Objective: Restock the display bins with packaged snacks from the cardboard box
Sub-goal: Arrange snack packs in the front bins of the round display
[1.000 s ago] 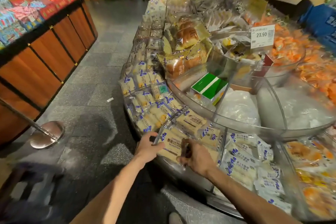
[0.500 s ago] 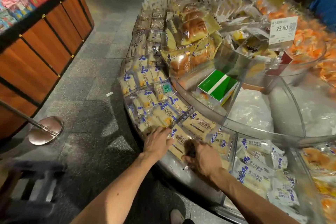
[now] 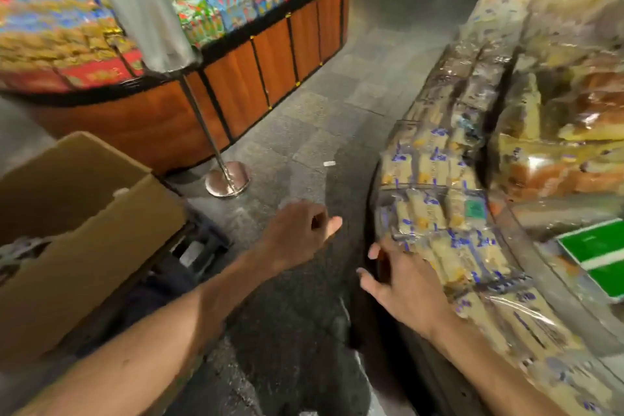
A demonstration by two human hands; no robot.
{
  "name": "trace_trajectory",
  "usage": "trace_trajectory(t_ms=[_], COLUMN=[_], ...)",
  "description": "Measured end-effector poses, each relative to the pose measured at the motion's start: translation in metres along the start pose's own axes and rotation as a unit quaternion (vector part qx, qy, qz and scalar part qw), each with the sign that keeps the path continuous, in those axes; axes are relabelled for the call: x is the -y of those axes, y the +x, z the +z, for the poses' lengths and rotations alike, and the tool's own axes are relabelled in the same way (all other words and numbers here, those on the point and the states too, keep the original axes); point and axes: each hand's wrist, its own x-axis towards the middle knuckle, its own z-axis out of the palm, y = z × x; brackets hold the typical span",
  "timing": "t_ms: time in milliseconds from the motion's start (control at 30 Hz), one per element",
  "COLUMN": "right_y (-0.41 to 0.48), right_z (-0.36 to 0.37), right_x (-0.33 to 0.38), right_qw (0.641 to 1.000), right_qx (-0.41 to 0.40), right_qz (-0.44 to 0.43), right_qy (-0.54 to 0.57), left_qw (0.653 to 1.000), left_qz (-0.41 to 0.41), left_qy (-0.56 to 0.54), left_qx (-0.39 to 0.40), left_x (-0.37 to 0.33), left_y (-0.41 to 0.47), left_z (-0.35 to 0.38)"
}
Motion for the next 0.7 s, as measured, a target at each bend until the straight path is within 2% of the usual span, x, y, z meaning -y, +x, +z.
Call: trace_trajectory(t_ms=[133, 233, 367, 467, 567, 700], right_y=[0.063, 0.105, 0.153, 0.184, 0.214, 0.253], right_z=[0.067, 0.122, 0.200, 0.266, 0.327, 0.390], right_x=[0.106, 0.197, 0.308, 0.383, 0.447, 0.507], right_qw=[0.982, 0.958, 0.922, 0.908, 0.895, 0.887], right_qx=[0.084, 0.147, 0.208, 0.260, 0.303, 0.337], right_qz=[-0.157, -0.247, -0.326, -0.327, -0.327, -0.308], right_qy=[0.056, 0.015, 0.004, -0.007, -0.030, -0.063], left_qw=[0.985, 0.952, 0.919, 0.897, 0.860, 0.821], left_qz=[-0.127, -0.234, -0.330, -0.390, -0.453, -0.514], left_qy=[-0.024, -0.020, -0.031, -0.069, -0.113, -0.144], left_qx=[-0.117, -0.195, -0.213, -0.197, -0.208, -0.200], left_x=[0.100, 0.188, 0.309, 0.405, 0.487, 0.578], left_y=[-0.059, -0.109, -0.162, -0.186, -0.199, -0.201], left_z=[-0.097, -0.149, -0.195, -0.210, -0.218, -0.230])
